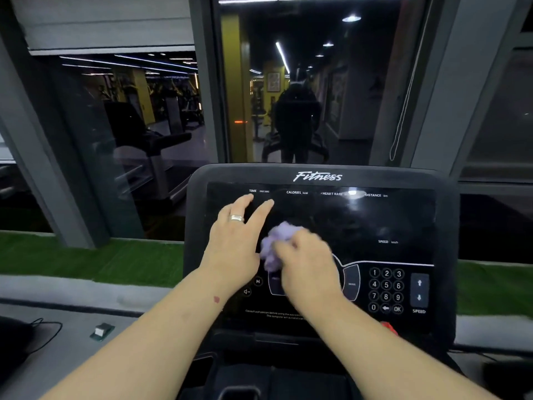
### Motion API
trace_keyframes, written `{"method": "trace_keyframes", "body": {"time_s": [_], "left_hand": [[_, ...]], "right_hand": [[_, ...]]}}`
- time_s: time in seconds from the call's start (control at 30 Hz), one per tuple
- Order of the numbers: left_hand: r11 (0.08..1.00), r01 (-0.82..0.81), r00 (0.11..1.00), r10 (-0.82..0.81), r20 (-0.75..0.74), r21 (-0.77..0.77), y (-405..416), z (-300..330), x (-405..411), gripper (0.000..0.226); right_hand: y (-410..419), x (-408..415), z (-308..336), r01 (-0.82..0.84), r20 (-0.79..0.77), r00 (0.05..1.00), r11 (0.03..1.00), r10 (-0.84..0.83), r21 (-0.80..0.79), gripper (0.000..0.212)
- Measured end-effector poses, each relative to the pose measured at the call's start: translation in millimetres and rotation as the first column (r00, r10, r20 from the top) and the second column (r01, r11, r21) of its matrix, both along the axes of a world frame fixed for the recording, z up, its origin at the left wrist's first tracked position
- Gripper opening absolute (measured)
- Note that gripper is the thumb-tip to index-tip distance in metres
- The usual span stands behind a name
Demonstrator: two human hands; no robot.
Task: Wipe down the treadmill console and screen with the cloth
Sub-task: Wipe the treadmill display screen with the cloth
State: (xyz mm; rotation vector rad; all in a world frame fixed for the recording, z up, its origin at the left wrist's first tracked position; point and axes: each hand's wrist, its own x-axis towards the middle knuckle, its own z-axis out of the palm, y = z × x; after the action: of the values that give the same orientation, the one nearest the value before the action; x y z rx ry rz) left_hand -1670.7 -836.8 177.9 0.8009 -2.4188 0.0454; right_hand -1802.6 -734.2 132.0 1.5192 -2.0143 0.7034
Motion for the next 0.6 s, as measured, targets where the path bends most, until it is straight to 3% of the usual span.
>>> {"method": "trace_keyframes", "body": {"time_s": [0.07, 0.13, 0.2, 0.27, 0.33, 0.37, 0.43, 0.5, 0.57, 0.6], "left_hand": [[1.000, -0.020, 0.999, 0.020, 0.035, 0.000, -4, 12, -8, 0.106], [0.999, -0.042, 0.997, 0.041, 0.068, 0.020, -8, 24, -11, 0.113], [0.998, -0.052, 0.995, 0.050, 0.086, 0.026, -10, 31, -14, 0.117], [0.998, -0.051, 0.991, 0.048, 0.126, 0.021, -11, 34, -21, 0.120], [0.998, -0.053, 0.989, 0.056, 0.134, -0.024, -12, 40, -30, 0.119], [0.997, -0.054, 0.991, 0.060, 0.123, -0.047, -13, 46, -35, 0.118], [0.997, -0.047, 0.992, 0.054, 0.110, -0.066, -17, 62, -45, 0.117], [0.998, -0.034, 0.987, 0.042, 0.152, -0.060, -22, 76, -53, 0.119], [0.998, -0.030, 0.973, 0.039, 0.226, -0.046, -26, 79, -59, 0.124], [0.998, -0.038, 0.967, 0.047, 0.250, -0.041, -27, 77, -61, 0.127]], "right_hand": [[10, -14, 5, -0.105, -0.159, 0.980, 0.991, 0.117, 0.082, 0.021], [30, -52, 26, -0.023, -0.172, 0.985, 1.000, 0.019, -0.017, 0.013], [40, -83, 41, 0.160, 0.007, 0.987, 0.966, -0.161, -0.202, 0.029], [29, -71, 38, 0.262, 0.174, 0.959, 0.935, -0.225, -0.238, 0.036], [8, -30, 22, 0.189, 0.213, 0.965, 0.971, -0.155, -0.147, 0.036], [1, -13, 13, 0.076, 0.168, 0.984, 0.994, -0.062, -0.078, 0.033], [2, -5, 3, -0.129, -0.017, 0.991, 0.990, 0.130, 0.054, 0.024], [17, -34, 10, -0.176, -0.147, 0.971, 0.980, 0.188, 0.093, 0.025], [35, -70, 28, -0.038, -0.090, 0.995, 0.999, 0.035, -0.033, 0.031], [39, -86, 35, 0.073, 0.013, 0.997, 0.985, -0.072, -0.155, 0.033]]}}
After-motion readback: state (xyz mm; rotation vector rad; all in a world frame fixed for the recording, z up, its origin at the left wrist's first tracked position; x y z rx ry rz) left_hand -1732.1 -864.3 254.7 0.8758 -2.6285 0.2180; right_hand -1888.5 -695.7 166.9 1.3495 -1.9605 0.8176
